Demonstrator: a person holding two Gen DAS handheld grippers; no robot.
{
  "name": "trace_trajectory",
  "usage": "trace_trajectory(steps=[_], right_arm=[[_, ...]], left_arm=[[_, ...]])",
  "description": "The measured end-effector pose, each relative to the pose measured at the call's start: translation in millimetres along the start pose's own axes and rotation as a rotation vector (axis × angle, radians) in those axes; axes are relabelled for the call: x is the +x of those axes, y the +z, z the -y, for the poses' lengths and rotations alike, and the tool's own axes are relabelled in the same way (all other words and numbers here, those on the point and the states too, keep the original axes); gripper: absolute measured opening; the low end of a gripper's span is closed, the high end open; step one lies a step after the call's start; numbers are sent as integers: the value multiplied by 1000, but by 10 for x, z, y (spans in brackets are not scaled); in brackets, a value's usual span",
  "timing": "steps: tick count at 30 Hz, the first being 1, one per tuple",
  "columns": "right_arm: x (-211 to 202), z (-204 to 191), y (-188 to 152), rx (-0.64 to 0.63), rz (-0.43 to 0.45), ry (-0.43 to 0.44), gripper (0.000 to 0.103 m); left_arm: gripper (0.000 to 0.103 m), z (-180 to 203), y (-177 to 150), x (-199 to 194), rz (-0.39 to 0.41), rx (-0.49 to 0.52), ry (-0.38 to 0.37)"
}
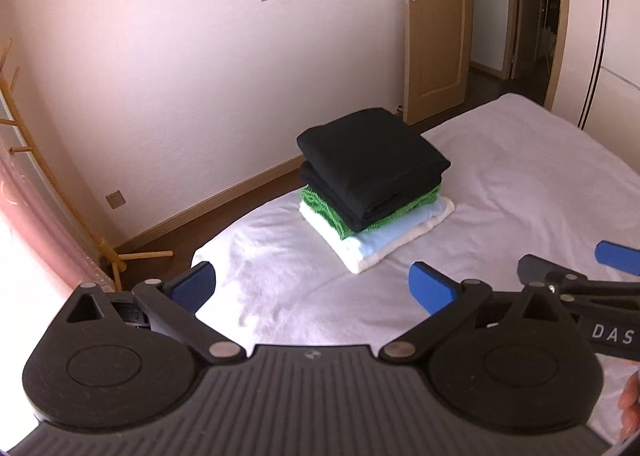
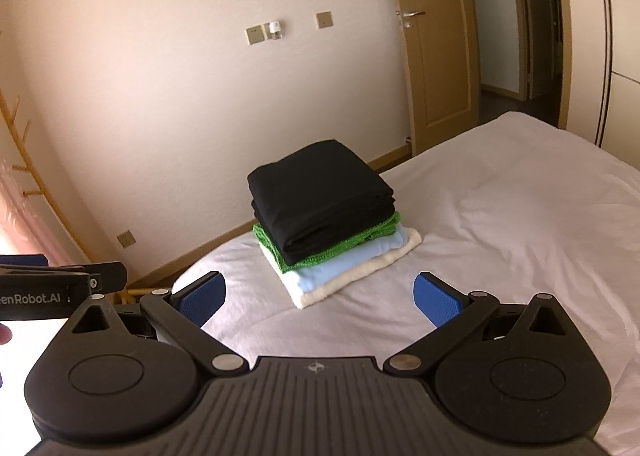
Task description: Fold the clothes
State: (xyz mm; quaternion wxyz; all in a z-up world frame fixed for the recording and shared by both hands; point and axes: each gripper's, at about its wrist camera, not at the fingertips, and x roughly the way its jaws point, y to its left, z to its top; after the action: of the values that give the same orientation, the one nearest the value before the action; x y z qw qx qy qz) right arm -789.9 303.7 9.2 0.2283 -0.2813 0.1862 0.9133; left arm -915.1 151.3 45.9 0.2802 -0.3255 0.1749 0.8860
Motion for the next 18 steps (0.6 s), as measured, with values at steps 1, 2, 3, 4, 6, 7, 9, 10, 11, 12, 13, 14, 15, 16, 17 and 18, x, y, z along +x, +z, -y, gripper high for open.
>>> trace_trajectory(steps=[1,2,3,4,6,7,9,10,11,12,13,14,15,16,17,18], right_arm=[[-8,9,-21,-9,-5,-3,103],[-16,17,-43,-19,-10,-8,103],[-16,26,-64,-31,-15,-17,103],[-17,35,-86,-42,-21,-27,103],[-6,54,-124,-69,-26,-44,103],[2,63,-141,-83,-26,-51,103],[15,82,-165,-112,-17,-62,103],[27,92,-172,-124,-12,-62,103],[40,101,-178,-135,-6,-64,103],[58,106,-179,-141,-2,-75,103],[76,111,-180,-147,1,-88,103],[97,117,-184,-156,3,-101,103],[129,118,-193,-168,2,-109,103],[160,118,-202,-180,2,-116,103],[195,121,-211,-188,-1,-122,103],[243,138,-220,-175,-16,-121,103]], left_arm=[[102,29,-32,9,-5,3,4],[102,57,-64,18,-10,6,7],[102,76,-92,33,-16,6,6],[102,95,-123,51,-23,2,5],[102,130,-180,87,-33,-7,4],[102,150,-206,103,-34,-10,13],[102,195,-249,130,-34,-9,38],[102,222,-266,141,-30,-4,51],[102,248,-281,154,-28,1,64],[102,263,-290,172,-33,-1,65],[102,279,-298,191,-38,-3,67],[102,293,-306,210,-43,-5,68],[102,293,-309,232,-49,-11,65],[102,294,-313,255,-55,-17,62],[102,294,-317,278,-60,-23,59],[102,292,-327,303,-67,-28,60]])
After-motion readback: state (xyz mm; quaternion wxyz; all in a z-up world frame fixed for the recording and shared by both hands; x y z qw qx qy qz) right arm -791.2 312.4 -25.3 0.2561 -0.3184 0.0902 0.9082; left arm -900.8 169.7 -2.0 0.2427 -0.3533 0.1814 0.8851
